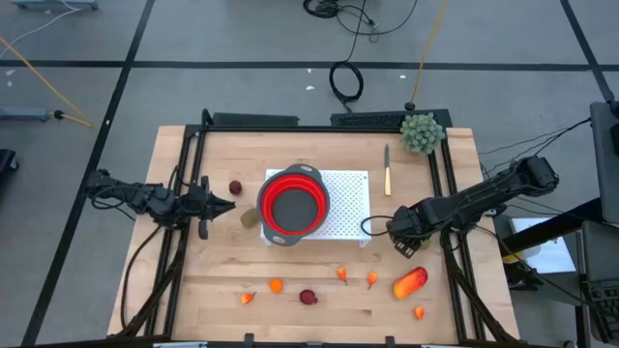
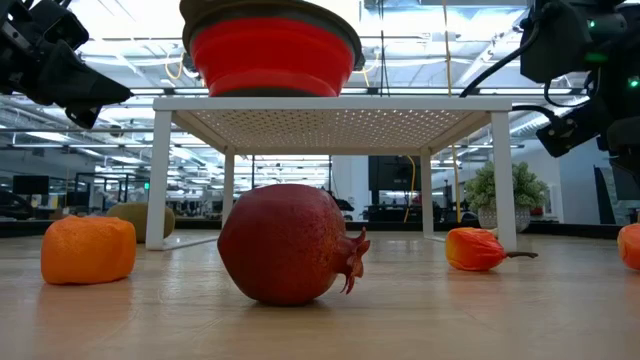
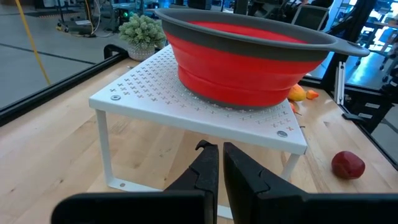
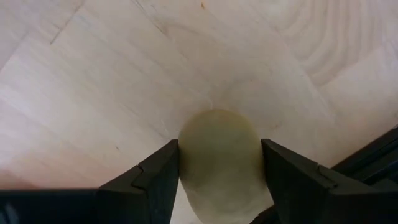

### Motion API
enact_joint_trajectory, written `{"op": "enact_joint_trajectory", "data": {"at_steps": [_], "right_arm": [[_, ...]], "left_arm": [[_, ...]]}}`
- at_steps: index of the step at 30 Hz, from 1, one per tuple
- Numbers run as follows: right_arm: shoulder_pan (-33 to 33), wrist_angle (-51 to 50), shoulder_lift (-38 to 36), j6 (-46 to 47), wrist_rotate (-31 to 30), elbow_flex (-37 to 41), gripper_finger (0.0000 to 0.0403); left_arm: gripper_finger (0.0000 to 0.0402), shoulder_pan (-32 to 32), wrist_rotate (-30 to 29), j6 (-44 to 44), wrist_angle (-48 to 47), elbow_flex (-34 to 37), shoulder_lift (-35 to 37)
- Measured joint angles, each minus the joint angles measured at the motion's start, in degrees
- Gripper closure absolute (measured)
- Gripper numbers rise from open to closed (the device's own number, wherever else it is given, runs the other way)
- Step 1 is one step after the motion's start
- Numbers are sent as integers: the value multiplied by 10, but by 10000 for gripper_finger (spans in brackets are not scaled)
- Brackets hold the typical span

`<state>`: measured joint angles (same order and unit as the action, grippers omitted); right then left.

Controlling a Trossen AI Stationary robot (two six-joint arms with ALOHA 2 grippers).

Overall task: Pick & Place Fruit
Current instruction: Put the right kiwi into the strainer bowl on the shelf

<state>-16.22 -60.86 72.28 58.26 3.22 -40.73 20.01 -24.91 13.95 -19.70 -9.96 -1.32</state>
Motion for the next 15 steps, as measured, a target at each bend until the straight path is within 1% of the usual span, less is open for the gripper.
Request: {"op": "enact_joint_trajectory", "data": {"at_steps": [6, 10, 15], "right_arm": [[0, -2, -33, -8, -3, -25, 202], [0, -3, -61, -14, -19, -51, 203], [0, -3, -96, -53, -17, -73, 203]], "left_arm": [[380, 0, 0, 0, 2, 0, 0], [380, 0, 0, 0, 3, 0, 0], [380, 0, 0, 0, 3, 0, 0]]}}
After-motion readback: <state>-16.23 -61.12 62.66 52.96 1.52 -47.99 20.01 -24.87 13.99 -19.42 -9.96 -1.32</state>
